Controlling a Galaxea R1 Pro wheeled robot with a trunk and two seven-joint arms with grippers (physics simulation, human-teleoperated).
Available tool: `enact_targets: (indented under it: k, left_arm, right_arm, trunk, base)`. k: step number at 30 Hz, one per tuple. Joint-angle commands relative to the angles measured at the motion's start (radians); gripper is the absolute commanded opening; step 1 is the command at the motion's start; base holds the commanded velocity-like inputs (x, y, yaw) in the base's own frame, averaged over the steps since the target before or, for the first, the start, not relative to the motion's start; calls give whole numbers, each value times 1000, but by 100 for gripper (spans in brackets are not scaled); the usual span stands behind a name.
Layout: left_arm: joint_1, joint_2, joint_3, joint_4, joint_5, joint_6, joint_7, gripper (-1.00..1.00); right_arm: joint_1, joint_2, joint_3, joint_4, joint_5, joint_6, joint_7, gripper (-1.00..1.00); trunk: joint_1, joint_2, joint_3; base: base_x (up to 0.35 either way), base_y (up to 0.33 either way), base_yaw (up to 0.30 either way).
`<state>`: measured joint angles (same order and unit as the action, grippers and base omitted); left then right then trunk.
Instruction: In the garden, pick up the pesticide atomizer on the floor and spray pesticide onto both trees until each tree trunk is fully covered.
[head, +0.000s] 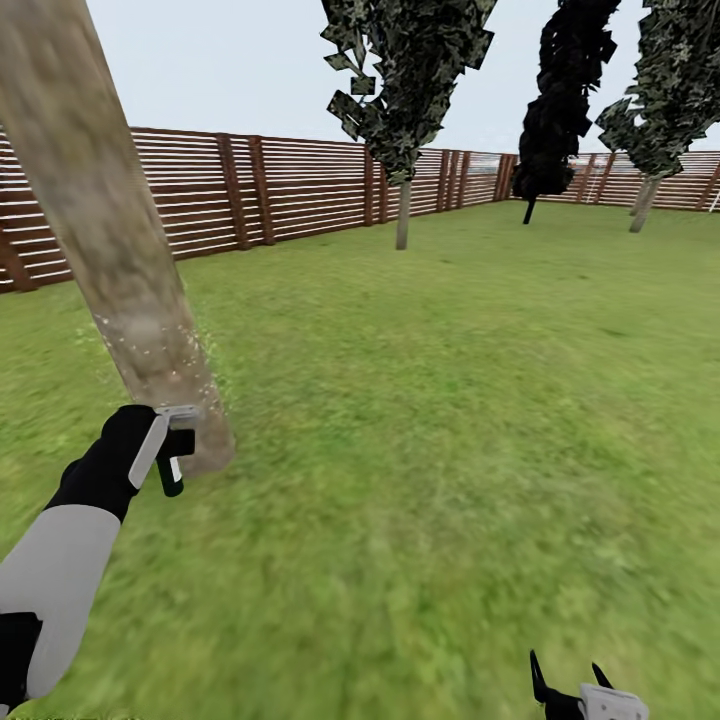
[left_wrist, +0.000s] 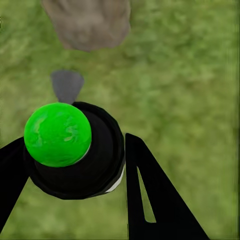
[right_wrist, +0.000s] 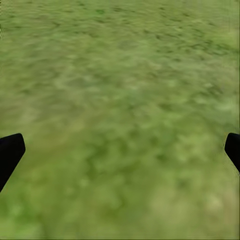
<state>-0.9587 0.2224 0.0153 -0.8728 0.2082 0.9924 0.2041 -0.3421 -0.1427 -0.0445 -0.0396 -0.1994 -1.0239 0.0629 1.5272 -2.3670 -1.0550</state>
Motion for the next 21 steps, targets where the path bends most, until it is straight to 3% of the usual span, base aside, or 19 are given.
enact_targets:
  k: [1,11,18,21]
  left_arm:
    - [0,0,0,0,-1,0,0,-100]
    - [14,5,3,3,-2,-1,2,-100]
    - [15,2,3,90,4,-8,33,-100]
    - [15,0,4,193,10,-150,34,-100]
  right_arm:
    - [0,0,0,0,0,0,0,100]
    - [0,0,0,0,0,0,0,100]
    - [0,0,0,0,0,0,0,100]
    - [0,0,0,0,0,0,0,100]
  trunk:
    - [0,0,0]
    - [0,0,0]
    - [0,0,0]
    - [0,0,0]
  base:
    - [99,-263,224]
    - [95,-264,273]
    - [201,-219,206]
    - [259,-171,7]
